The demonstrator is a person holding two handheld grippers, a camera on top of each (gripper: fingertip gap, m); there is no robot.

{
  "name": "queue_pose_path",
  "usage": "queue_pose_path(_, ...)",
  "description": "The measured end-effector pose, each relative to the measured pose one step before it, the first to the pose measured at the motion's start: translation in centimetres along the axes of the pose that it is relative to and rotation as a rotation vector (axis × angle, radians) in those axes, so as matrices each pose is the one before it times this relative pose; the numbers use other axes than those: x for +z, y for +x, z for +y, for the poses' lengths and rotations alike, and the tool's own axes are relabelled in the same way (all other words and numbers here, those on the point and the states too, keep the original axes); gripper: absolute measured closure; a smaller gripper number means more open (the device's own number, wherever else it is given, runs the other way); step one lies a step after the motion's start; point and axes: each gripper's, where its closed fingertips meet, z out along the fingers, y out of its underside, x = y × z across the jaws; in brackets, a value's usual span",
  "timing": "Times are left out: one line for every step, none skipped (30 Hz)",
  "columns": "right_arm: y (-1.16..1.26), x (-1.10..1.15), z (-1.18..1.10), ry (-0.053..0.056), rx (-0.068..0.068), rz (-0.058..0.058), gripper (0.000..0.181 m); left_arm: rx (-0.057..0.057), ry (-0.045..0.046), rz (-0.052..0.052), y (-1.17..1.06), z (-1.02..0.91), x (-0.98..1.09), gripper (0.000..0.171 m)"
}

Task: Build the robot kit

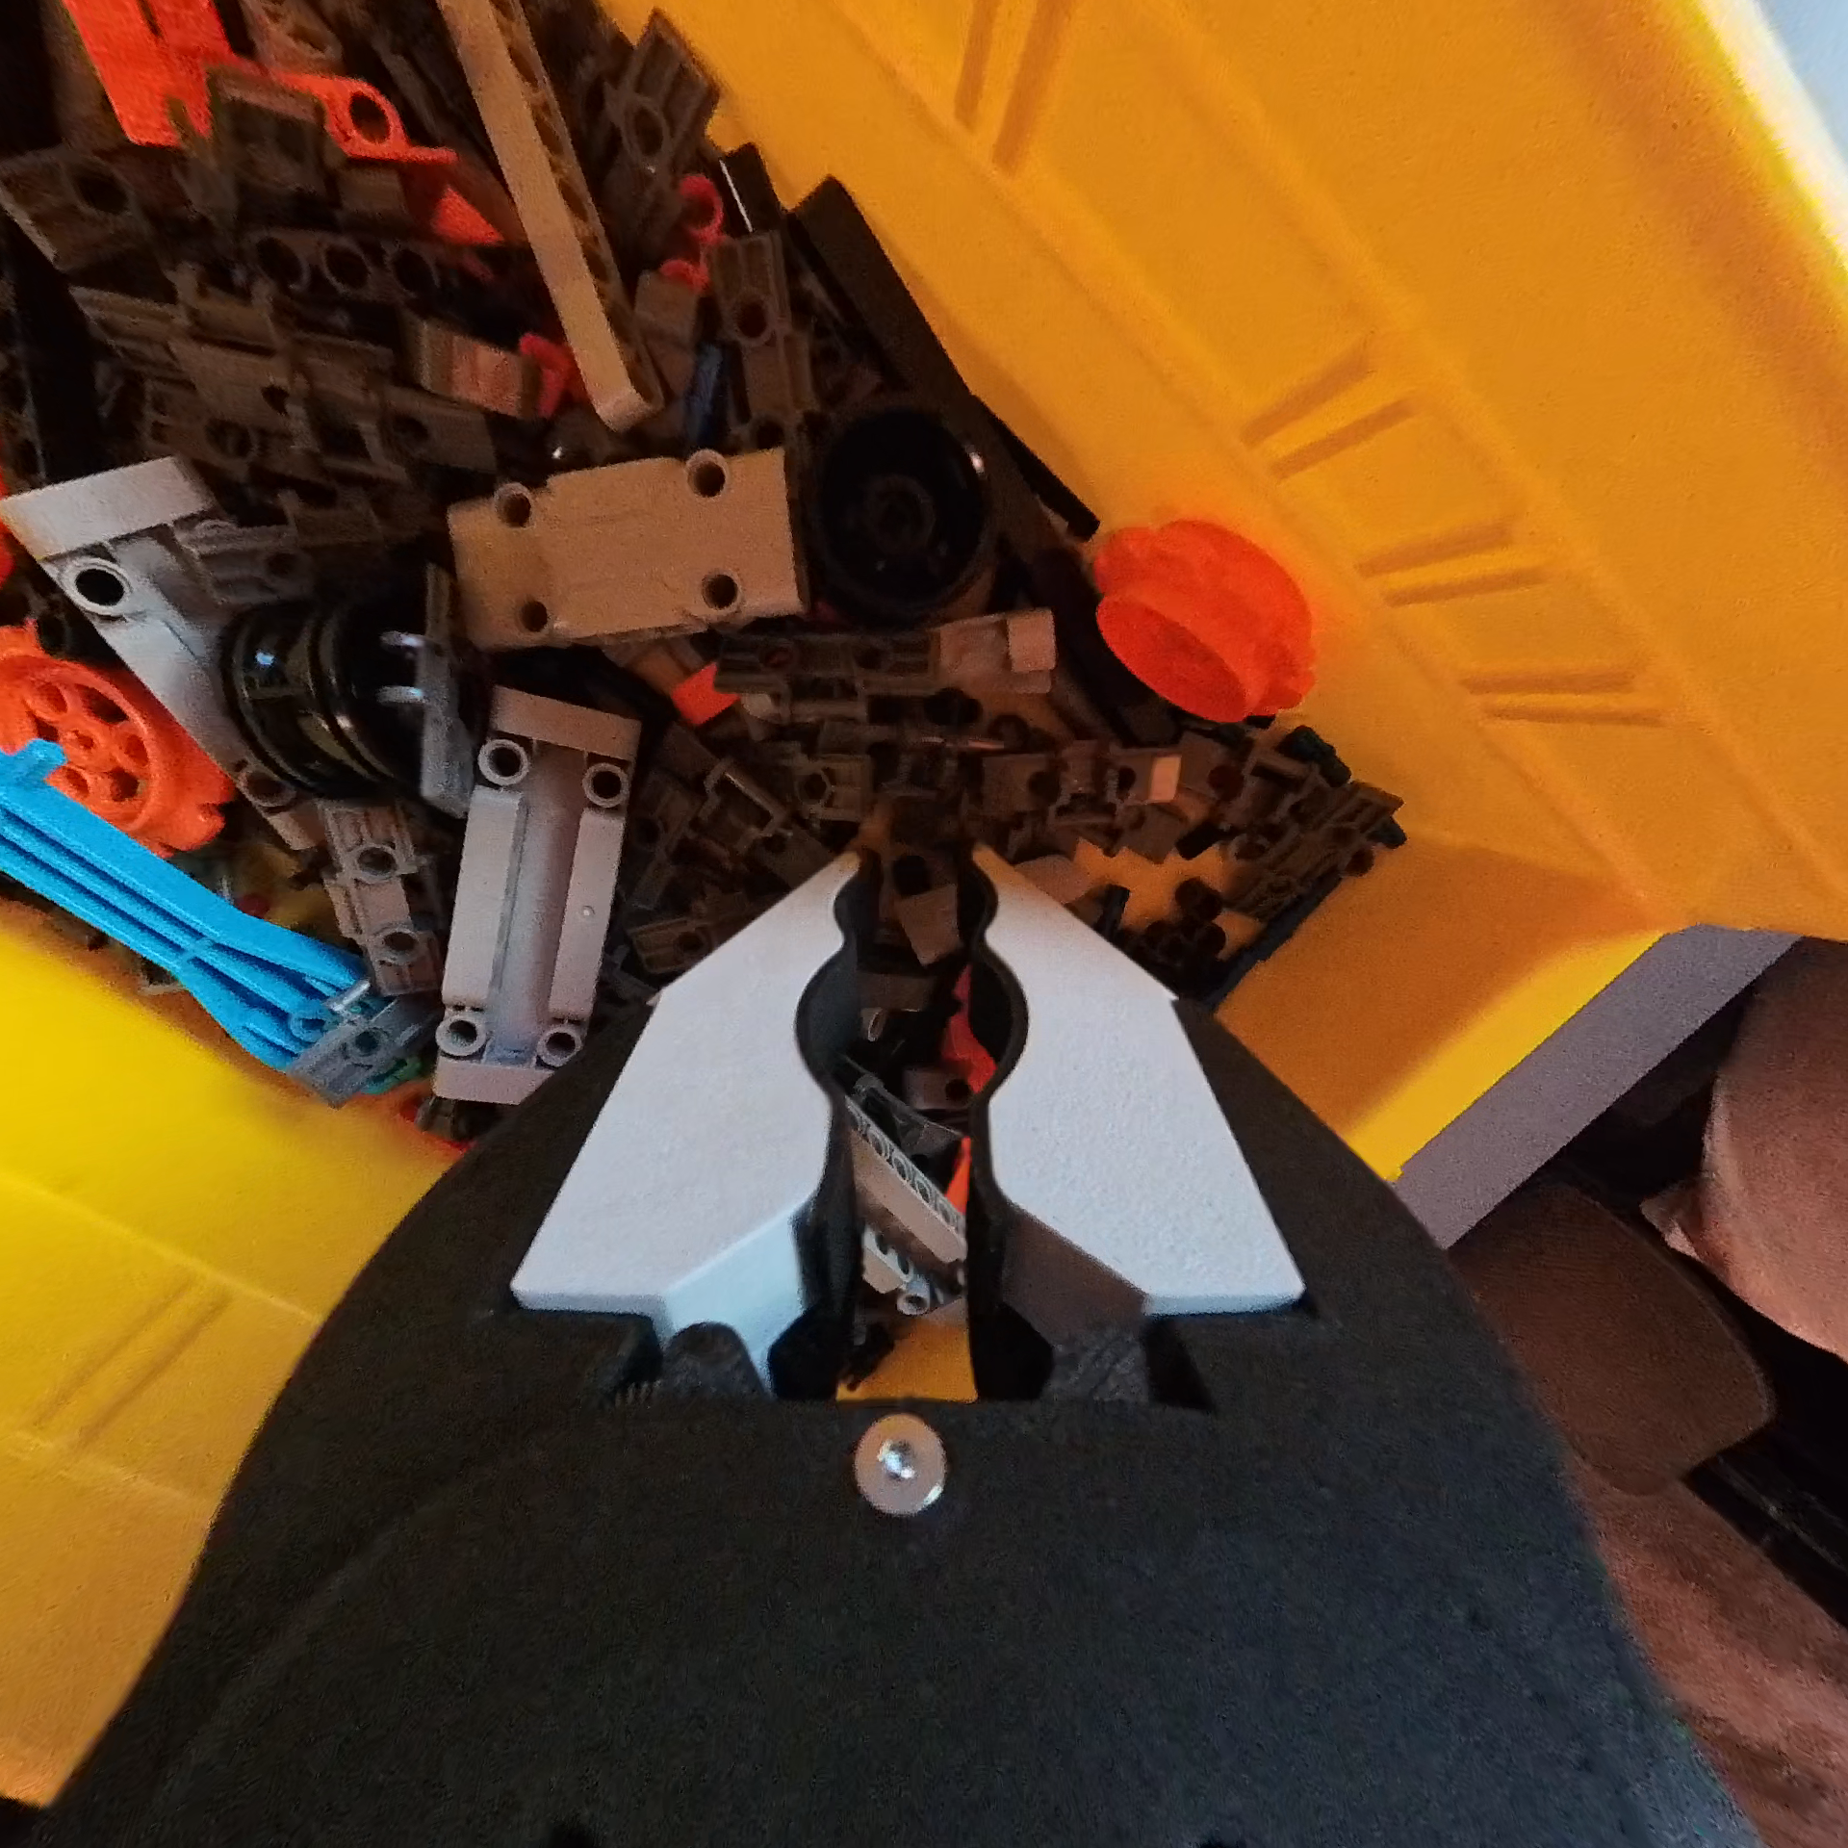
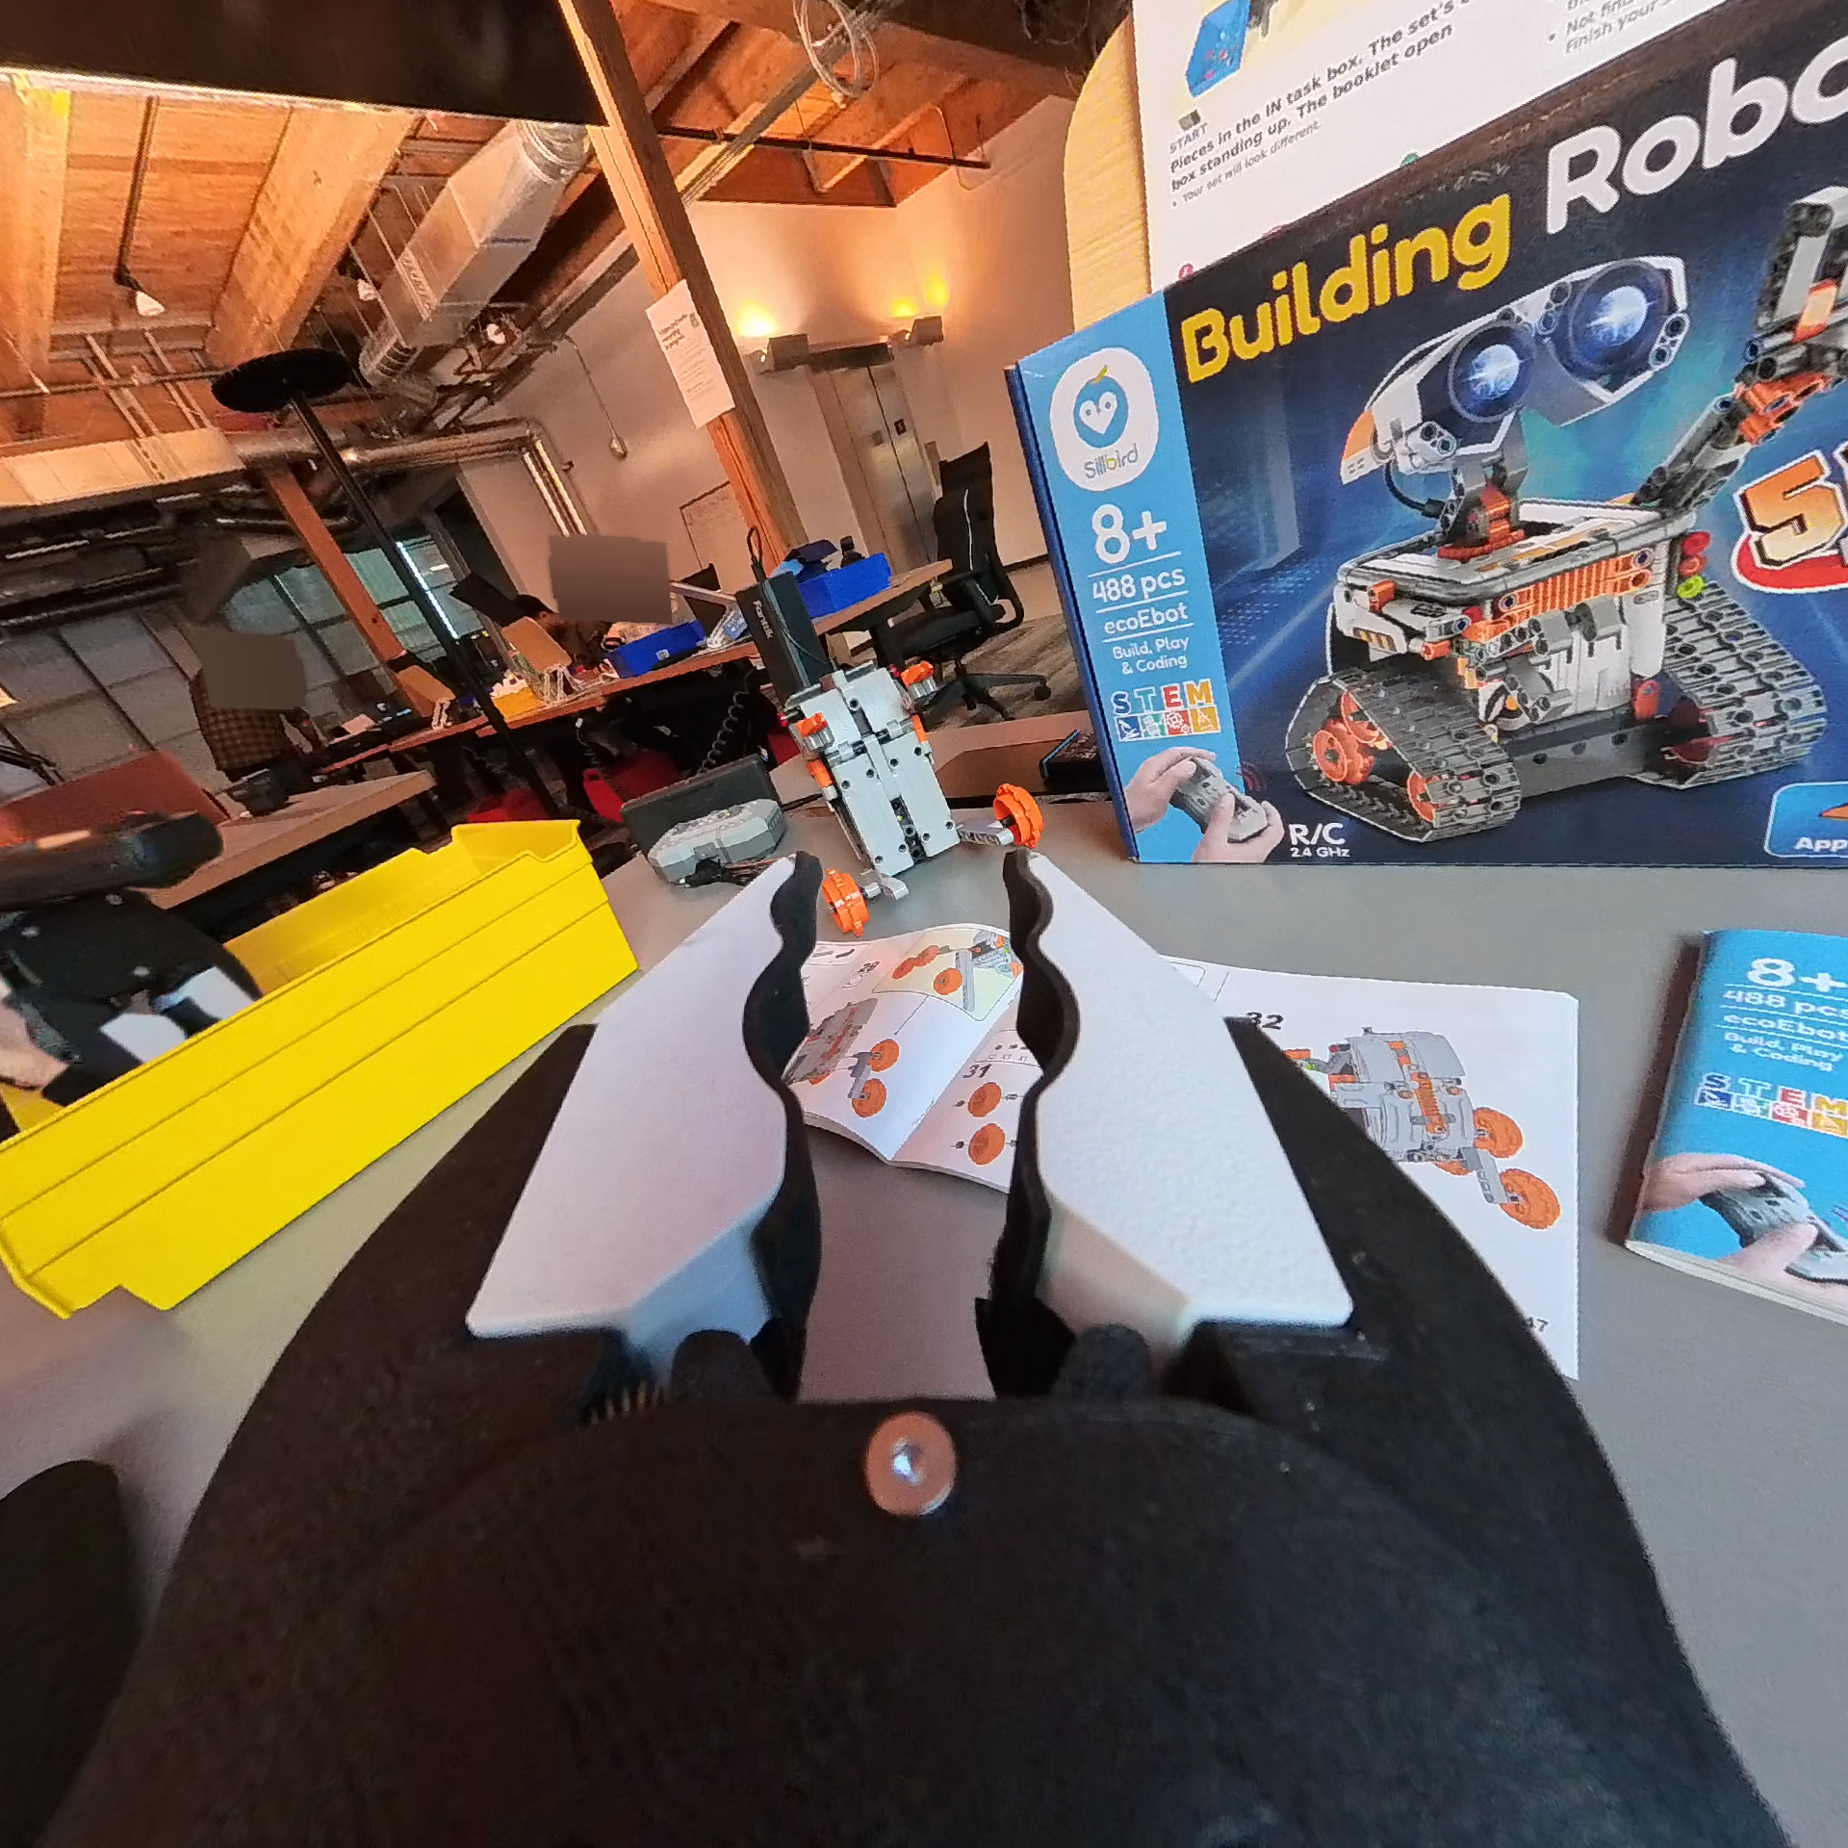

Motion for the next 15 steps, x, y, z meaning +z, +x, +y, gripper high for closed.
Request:
queue_pose_path(-0.064, -0.001, -0.029, 0.0003, 0.0002, -0.0029, 0.144, -0.01, 0.00397, -0.0003, -0.072, -0.146, -0.042, 0.156)
queue_pose_path(-0.063, 0.005, -0.036, 0.001, 0.0017, -0.0038, 0.144, 0.0051, -0.01213, -0.0066, -0.084, 0.126, 0.011, 0.155)
queue_pose_path(-0.047, -0.003, -0.039, 0.0012, 0.0015, -0.0025, 0.144, 0.0142, -0.01929, -0.0062, 0.004, 0.268, 0.05, 0.154)
queue_pose_path(-0.026, -0.002, -0.023, 0.001, 0.0001, -0.0013, 0.144, 0.0109, -0.01645, 0.0027, 0.189, 0.238, 0.027, 0.155)
queue_pose_path(-0.014, -0.002, 0.003, -0.0002, 0.0005, -0.0007, 0.144, 0.0054, -0.01366, -0.0035, 0.059, 0.18, -0.015, 0.154)
queue_pose_path(-0.028, 0.0, 0.016, -0.0007, 0.0017, -0.0022, 0.144, 0.0069, -0.00498, -0.011, -0.065, 0.048, -0.025, 0.152)
queue_pose_path(-0.058, 0.016, -0.006, 0.0001, 0.0033, -0.0037, 0.144, 0.0103, -0.00256, -0.0057, -0.005, -0.01, 0.017, 0.152)
queue_pose_path(-0.054, -0.004, -0.04, 0.0017, 0.0026, -0.0033, 0.144, 0.0083, -0.00066, 0.0012, 0.081, 0.0, 0.042, 0.154)
queue_pose_path(-0.037, -0.001, -0.032, 0.001, 0.0007, -0.0016, 0.144, 0.0029, -0.00472, 0.0111, 0.19, 0.072, 0.058, 0.158)
queue_pose_path(-0.041, -0.007, -0.034, 0.0008, -0.0003, -0.0012, 0.144, 0.0046, -0.00155, 0.0084, 0.126, 0.028, 0.0, 0.165)
queue_pose_path(-0.043, -0.019, -0.057, 0.0021, -0.0002, -0.0014, 0.144, 0.0105, 0.00455, -0.0162, -0.247, 0.021, -0.014, 0.171)
queue_pose_path(-0.033, -0.03, -0.057, 0.0026, 0.0002, -0.0011, 0.144, 0.0104, -0.00123, -0.0203, -0.346, 0.145, 0.025, 0.171)
queue_pose_path(-0.002, -0.034, -0.062, 0.0031, 0.0007, -0.0001, 0.144, 0.0018, -0.00364, -0.0089, -0.216, 0.202, 0.006, 0.171)
queue_pose_path(0.006, -0.022, -0.042, 0.0023, 0.0013, 0.0, 0.144, -0.0073, 0.00845, -0.0032, -0.178, 0.059, -0.096, 0.171)
queue_pose_path(0.024, -0.014, -0.017, 0.0006, 0.0027, -0.0003, 0.144, -0.0089, 0.01789, 0.01, 0.016, -0.046, -0.203, 0.171)
